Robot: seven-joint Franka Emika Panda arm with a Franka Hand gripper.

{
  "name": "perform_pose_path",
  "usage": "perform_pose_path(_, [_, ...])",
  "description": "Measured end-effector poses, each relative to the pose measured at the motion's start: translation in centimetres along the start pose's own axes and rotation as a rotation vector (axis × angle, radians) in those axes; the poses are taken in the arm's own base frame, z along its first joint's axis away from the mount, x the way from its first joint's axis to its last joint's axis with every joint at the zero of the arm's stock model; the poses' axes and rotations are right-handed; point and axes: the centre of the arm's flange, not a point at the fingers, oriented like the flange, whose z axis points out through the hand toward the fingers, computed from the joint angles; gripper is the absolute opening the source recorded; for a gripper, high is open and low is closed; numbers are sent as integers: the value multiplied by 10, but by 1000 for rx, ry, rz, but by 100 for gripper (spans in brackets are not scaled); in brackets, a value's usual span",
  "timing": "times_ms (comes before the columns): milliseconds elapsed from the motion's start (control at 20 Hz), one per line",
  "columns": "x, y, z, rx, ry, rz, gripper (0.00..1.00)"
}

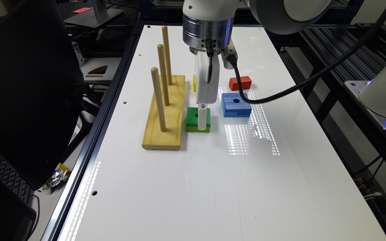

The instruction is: Pick up green block.

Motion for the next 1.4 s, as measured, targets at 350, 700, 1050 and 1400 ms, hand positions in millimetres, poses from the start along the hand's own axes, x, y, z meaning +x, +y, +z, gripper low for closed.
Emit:
perform_pose_path(350, [3, -3, -4, 8, 7, 0, 100])
perform_pose_path(700, [4, -4, -3, 9, 7, 1, 100])
perform_pose_path(1050, [5, -4, 24, 7, -2, 5, 100])
perform_pose_path(1400, [8, -7, 25, 10, 0, 5, 100])
